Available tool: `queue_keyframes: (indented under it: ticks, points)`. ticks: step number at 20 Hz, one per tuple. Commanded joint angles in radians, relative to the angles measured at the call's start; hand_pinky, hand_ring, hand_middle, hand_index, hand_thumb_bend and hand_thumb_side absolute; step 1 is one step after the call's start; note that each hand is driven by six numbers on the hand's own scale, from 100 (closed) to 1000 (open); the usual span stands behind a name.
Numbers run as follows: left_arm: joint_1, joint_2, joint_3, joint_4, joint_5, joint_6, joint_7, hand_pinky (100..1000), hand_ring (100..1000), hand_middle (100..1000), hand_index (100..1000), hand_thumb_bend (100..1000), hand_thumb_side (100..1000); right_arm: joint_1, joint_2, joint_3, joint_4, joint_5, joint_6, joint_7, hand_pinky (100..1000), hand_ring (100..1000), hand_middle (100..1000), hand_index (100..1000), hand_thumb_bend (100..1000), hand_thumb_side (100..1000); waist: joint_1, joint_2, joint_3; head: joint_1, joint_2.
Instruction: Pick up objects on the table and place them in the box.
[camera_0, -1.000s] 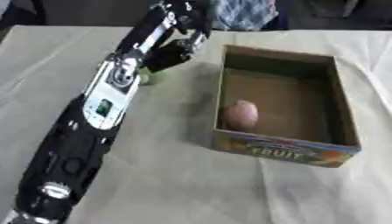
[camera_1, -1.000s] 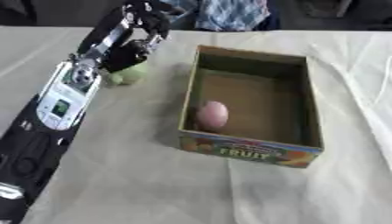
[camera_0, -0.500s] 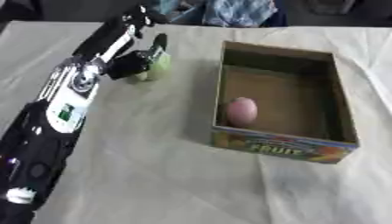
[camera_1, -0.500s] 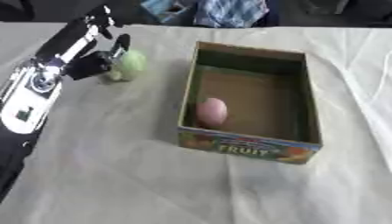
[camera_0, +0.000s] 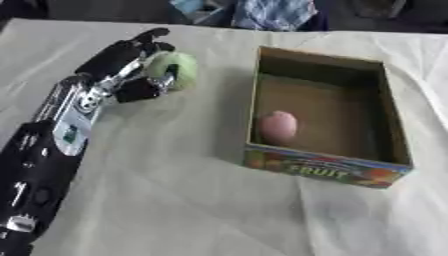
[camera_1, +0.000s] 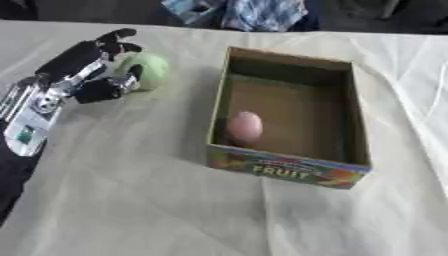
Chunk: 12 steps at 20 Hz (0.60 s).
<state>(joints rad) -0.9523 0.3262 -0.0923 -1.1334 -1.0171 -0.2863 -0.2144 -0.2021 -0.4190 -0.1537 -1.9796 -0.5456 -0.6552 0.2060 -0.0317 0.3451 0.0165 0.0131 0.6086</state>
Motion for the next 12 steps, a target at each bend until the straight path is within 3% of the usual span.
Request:
queue_keyframes:
  ticks: [1,6,12]
  points:
    - [-0.043,0.026,0.020,0.013,-0.077,-0.008,0.035,750,889,1000,940,331,873,-0.009,-0.014,-0.003,-0.020,0.006,-0.002,0.004,888,809,573,919,482,1000,-0.002,-0.017,-0.006,0.011,-0.024]
    - [-0.067,0.026,0.023,0.035,-0.208,-0.001,0.155,796,922,1000,952,488,789,-0.009,-0.008,-0.001,-0.020,0.010,0.000,0.013,889,809,570,921,482,1000,-0.002,-0.011,-0.011,0.017,-0.033]
    - [-0.089,0.022,0.026,0.085,-0.299,-0.015,0.198,803,926,1000,952,527,830,-0.015,-0.002,0.004,-0.020,0.017,0.005,0.023,890,809,567,922,482,1000,-0.001,-0.001,-0.018,0.024,-0.047]
